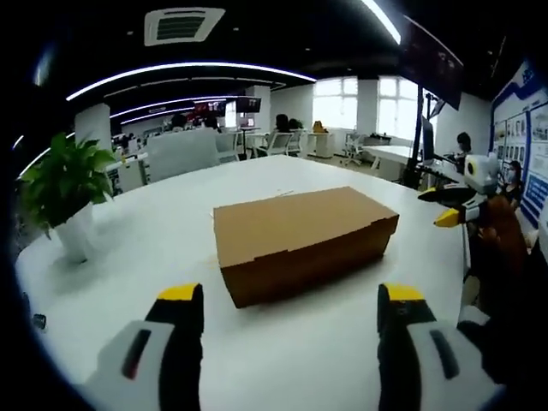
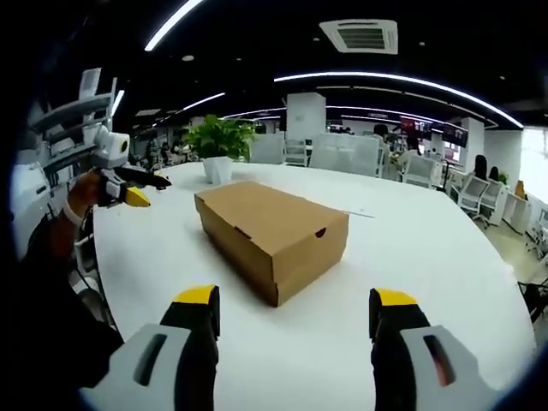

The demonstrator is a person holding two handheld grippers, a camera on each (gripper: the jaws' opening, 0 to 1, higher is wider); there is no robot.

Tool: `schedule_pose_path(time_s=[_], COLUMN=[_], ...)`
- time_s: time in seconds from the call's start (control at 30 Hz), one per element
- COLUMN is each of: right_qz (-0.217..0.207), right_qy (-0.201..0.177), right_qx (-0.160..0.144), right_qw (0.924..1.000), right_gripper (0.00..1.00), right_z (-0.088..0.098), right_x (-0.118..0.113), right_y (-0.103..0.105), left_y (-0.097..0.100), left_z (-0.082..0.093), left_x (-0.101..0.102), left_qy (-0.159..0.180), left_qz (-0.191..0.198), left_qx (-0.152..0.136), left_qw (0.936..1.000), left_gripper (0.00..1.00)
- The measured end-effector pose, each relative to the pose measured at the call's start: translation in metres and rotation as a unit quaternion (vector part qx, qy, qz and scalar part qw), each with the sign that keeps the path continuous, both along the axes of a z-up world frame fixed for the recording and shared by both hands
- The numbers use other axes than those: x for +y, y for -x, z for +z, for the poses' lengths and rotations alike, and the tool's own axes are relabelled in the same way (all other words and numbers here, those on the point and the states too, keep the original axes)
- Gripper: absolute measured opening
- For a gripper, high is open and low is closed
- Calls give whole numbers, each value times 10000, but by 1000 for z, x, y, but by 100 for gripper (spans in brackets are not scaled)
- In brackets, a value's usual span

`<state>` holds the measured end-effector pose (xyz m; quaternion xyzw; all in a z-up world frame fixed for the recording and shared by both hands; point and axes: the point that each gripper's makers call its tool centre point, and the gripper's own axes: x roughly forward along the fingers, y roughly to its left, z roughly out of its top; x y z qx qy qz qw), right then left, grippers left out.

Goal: Operate the shoe box by opening the lid, removing the specified soft item, and placing it in the target area until the item is outside and the box remains undamaged.

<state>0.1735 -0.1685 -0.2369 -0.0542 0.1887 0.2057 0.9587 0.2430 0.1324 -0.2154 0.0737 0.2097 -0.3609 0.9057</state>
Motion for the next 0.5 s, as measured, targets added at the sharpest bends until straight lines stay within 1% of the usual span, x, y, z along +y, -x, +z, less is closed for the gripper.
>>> schedule_pose_path(time_s=[0.17, 0.27, 0.37, 0.43, 0.47, 0.5], right_qz=[197, 225, 258, 265, 281, 294], right_qy=[-35, -16, -45, 36, 128, 160], right_qx=[-2, 75, 103, 198, 313, 326], right_qw=[9998, 9997, 9996, 9994, 9990, 9989], right_gripper=[73, 73, 72, 72, 72, 72], right_z=[-1, -4, -5, -11, -16, -18], right_x=[7, 7, 9, 9, 8, 9], right_y=[-5, -7, -10, -11, -11, -11], left_y=[-1, -4, -6, -8, -10, -11], left_z=[-1, -1, 1, -1, -2, -3], left_x=[1, 2, 2, 3, 4, 4], left_qy=[-45, -4, 17, -101, -153, -216], left_qz=[21, 59, 9, 6, 11, 14], left_qx=[-22, 24, 39, 39, 32, 15], left_qw=[10000, 10000, 10000, 9999, 9999, 9998], left_gripper=[86, 87, 86, 86, 86, 86])
